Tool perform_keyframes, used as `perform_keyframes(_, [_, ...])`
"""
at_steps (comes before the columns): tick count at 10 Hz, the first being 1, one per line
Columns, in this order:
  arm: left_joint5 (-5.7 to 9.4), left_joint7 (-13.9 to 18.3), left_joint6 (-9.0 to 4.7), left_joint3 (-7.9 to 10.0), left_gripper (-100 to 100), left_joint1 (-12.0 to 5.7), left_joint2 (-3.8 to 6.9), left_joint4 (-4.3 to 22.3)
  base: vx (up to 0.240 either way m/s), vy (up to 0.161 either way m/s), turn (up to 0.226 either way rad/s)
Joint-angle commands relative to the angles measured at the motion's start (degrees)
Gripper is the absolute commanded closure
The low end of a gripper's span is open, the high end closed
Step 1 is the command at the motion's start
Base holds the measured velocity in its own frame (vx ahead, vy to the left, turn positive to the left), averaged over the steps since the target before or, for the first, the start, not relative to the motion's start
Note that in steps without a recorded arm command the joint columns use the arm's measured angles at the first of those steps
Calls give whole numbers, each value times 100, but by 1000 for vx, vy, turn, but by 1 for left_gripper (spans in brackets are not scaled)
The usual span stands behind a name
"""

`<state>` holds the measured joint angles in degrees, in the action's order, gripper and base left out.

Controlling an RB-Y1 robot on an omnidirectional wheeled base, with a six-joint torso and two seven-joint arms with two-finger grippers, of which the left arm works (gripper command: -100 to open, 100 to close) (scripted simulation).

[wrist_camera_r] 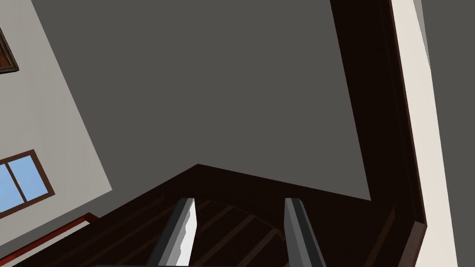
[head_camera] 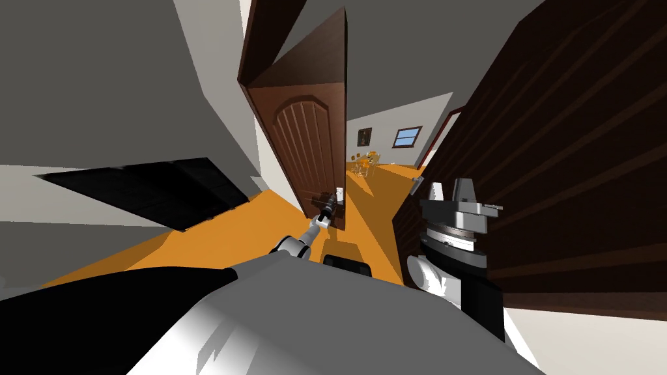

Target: Push the door open

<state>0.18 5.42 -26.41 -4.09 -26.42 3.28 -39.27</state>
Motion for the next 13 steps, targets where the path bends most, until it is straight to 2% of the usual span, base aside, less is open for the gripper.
perform_keyframes(1, [1,-8,-15,11,-100,17,24,-14,191,-51,-19])
perform_keyframes(7, [7,-42,-78,58,-100,34,-13,0,175,-38,-17])
perform_keyframes(8, [7,-42,-78,58,100,34,-13,0,-9,3,5])
perform_keyframes(13, [7,-42,-78,58,100,34,-13,0,-16,4,-1])
